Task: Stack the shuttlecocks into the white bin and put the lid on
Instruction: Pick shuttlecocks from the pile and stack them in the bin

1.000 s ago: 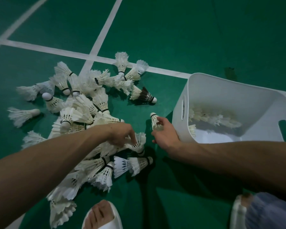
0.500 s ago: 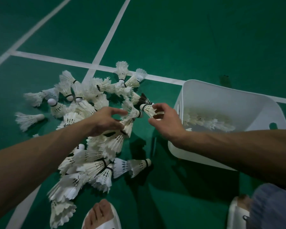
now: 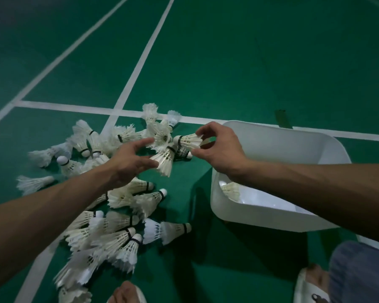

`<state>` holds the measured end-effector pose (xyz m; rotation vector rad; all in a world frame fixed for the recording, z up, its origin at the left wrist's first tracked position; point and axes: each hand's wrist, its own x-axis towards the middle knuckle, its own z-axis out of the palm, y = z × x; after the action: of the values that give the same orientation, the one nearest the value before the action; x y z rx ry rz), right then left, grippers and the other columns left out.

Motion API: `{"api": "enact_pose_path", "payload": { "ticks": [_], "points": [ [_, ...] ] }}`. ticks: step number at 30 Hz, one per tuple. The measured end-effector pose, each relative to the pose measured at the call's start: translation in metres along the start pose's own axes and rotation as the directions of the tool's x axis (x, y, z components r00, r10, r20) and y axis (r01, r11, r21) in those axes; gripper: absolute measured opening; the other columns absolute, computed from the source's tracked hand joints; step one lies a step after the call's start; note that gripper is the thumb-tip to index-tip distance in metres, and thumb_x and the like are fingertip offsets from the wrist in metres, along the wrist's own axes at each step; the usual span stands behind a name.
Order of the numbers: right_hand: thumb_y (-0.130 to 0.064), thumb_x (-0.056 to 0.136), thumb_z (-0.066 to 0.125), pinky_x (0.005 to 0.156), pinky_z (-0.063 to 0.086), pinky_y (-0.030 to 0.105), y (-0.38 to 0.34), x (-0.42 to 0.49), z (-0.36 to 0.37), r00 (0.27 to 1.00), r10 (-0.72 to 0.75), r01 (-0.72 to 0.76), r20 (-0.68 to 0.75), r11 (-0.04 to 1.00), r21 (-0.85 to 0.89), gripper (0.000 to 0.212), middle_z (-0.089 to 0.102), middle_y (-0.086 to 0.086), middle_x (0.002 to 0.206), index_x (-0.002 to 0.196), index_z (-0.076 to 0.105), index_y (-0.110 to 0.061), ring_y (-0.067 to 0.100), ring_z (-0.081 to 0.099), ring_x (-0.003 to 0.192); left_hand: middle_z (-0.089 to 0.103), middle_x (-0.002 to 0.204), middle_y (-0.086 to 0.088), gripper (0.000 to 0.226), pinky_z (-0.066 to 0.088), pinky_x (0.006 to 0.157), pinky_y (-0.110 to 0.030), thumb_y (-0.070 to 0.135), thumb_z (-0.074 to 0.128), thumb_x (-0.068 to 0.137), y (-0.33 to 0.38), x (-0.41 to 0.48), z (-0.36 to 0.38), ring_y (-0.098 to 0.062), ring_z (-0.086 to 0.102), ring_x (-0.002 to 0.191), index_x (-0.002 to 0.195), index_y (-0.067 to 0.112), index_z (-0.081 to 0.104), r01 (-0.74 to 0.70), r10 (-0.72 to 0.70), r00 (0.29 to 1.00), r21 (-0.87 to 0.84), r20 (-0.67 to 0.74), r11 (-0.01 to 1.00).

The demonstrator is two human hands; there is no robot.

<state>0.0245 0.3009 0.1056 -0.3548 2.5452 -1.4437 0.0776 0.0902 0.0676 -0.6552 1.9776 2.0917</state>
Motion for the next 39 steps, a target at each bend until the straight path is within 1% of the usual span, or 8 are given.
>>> {"api": "enact_pose_path", "payload": {
  "ticks": [4,11,16,20,24,27,36,39],
  "points": [
    [-0.006,0.071,0.082,0.083,0.057,0.036,0.002,0.001,-0.029,0.999,-0.024,0.026,-0.038,0.998,0.054,0.04,0.063,-0.006,0.097,0.104,0.063,-0.019,0.02,0.068,0.085,0.025,0.155,-0.001,0.074,0.051,0.093,-0.031,-0.02,0.056,0.078,0.026,-0.007,0.012,-0.015,0.056,0.103,0.14,0.019,0.044,-0.043,0.043,0.999,-0.01,0.004,0.999],
    [0.002,0.072,0.079,0.084,0.057,0.03,0.015,-0.008,-0.09,0.997,0.027,-0.015,-0.075,0.987,0.163,0.058,0.06,-0.005,0.107,0.123,0.059,-0.016,0.02,0.069,0.085,0.021,0.156,0.007,0.076,0.054,0.077,-0.018,-0.018,0.053,0.079,0.055,-0.014,0.053,-0.008,0.054,0.098,0.142,0.022,0.041,-0.148,0.153,0.983,-0.059,0.097,0.987],
    [0.005,0.07,0.08,0.072,0.058,0.027,0.053,-0.019,-0.135,0.987,0.122,-0.109,-0.102,0.987,0.116,0.061,0.059,-0.008,0.103,0.123,0.06,-0.016,0.008,0.066,0.066,0.022,0.155,0.014,0.088,0.055,0.078,-0.017,-0.015,0.058,0.065,0.063,-0.003,0.088,-0.005,0.055,0.1,0.141,0.026,0.042,-0.121,0.129,0.961,-0.051,0.243,0.991],
    [0.004,0.068,0.081,0.077,0.06,0.038,0.096,-0.023,-0.154,0.971,0.239,-0.24,-0.024,0.97,-0.047,0.062,0.061,0.0,0.106,0.122,0.059,-0.015,0.023,0.069,0.078,0.024,0.157,0.004,0.093,0.055,0.087,-0.028,-0.013,0.063,0.059,0.059,0.015,0.113,-0.016,0.056,0.114,0.141,0.026,0.043,-0.045,0.041,0.925,0.001,0.379,0.999],
    [-0.005,0.069,0.083,0.068,0.051,0.017,0.138,-0.02,-0.153,0.952,0.292,-0.244,0.093,0.904,-0.351,0.055,0.063,0.001,0.107,0.118,0.061,-0.016,0.004,0.059,0.073,0.025,0.156,0.0,0.093,0.056,0.081,-0.028,-0.015,0.061,0.06,0.059,0.028,0.13,-0.02,0.065,0.107,0.142,0.024,0.042,0.001,0.008,0.897,-0.021,0.441,1.0],
    [-0.007,0.068,0.082,0.068,0.045,0.016,0.159,-0.012,-0.139,0.936,0.316,-0.226,0.152,0.874,-0.431,0.056,0.063,0.002,0.109,0.119,0.061,-0.016,0.004,0.056,0.075,0.023,0.157,0.006,0.094,0.056,0.082,-0.027,-0.015,0.061,0.059,0.059,0.035,0.137,-0.017,0.064,0.108,0.143,0.023,0.041,0.007,0.009,0.881,-0.033,0.472,0.999],
    [0.002,0.067,0.082,0.053,0.046,0.014,0.186,0.0,-0.092,0.87,0.416,-0.336,0.266,0.893,-0.299,0.056,0.059,0.002,0.096,0.114,0.056,-0.013,0.012,0.057,0.072,0.025,0.156,0.008,0.093,0.057,0.08,-0.027,-0.017,0.06,0.06,0.054,0.052,0.136,-0.021,0.064,0.11,0.142,0.023,0.042,0.047,-0.011,0.874,-0.063,0.486,0.997],
    [0.007,0.068,0.08,0.071,0.057,0.032,0.189,0.005,-0.077,0.848,0.434,-0.37,0.305,0.896,-0.246,0.052,0.056,0.005,0.097,0.11,0.054,-0.011,0.019,0.058,0.078,0.023,0.156,0.015,0.093,0.056,0.082,-0.028,-0.018,0.06,0.061,0.05,0.056,0.137,-0.021,0.062,0.114,0.143,0.021,0.042,0.048,-0.01,0.867,-0.064,0.498,0.997]
  ]
}}
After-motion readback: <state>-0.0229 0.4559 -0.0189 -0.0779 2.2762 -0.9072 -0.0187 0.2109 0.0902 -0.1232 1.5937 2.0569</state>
